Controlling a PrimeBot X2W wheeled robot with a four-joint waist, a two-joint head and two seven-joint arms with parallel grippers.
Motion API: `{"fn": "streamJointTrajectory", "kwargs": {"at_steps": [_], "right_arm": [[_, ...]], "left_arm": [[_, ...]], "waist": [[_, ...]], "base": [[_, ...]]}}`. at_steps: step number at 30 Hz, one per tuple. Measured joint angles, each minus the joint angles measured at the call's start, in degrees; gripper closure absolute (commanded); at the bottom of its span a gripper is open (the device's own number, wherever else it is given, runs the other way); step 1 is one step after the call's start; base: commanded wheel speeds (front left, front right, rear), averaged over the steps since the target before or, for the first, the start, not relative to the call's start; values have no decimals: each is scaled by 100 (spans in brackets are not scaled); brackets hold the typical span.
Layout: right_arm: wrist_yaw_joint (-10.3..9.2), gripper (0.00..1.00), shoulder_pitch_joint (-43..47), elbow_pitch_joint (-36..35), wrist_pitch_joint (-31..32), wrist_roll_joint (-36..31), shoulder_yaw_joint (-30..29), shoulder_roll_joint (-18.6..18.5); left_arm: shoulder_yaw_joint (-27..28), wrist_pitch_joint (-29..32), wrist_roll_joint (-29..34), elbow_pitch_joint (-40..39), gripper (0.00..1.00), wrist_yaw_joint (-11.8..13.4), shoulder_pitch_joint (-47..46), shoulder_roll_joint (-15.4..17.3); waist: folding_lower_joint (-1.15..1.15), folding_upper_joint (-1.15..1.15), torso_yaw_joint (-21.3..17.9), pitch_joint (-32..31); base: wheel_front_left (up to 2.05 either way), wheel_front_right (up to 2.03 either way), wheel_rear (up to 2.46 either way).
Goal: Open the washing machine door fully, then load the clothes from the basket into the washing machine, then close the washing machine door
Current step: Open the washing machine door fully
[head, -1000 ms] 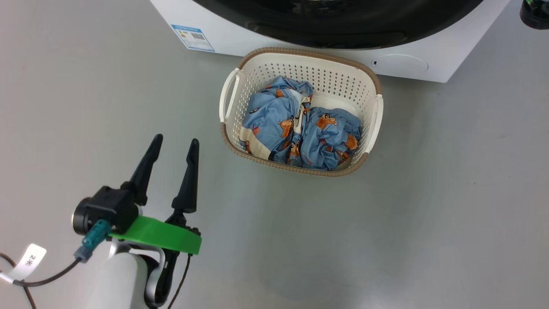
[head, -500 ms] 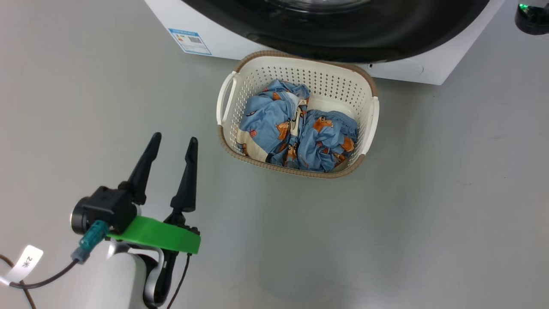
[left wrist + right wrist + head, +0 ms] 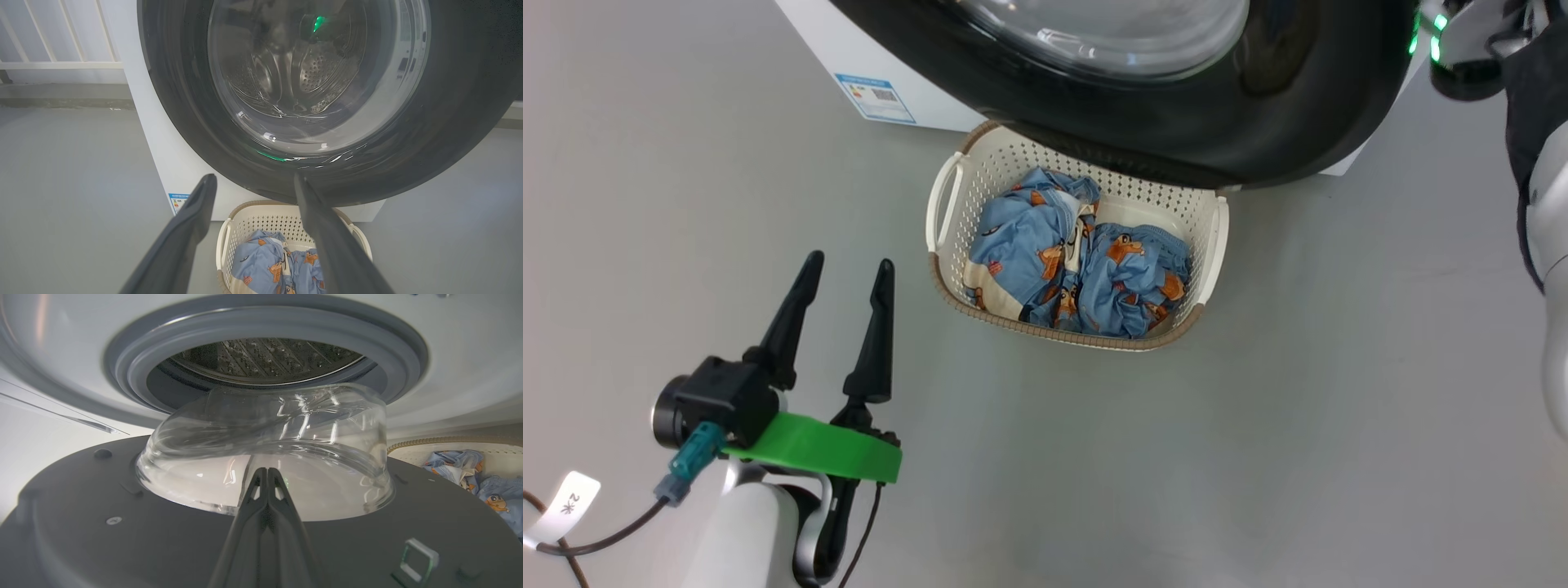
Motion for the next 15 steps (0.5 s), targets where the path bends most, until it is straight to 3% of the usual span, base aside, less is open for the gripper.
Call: {"fn": "streamJointTrajectory", "kwargs": {"at_steps": [15], "right_arm": [[0,100,1133,-1267,1590,742,425,249]], "left_arm": [[5,0,154,-63,0,5,149,1]], "waist": [[0,0,-133,-303]], "base": [[0,0,0]]}}
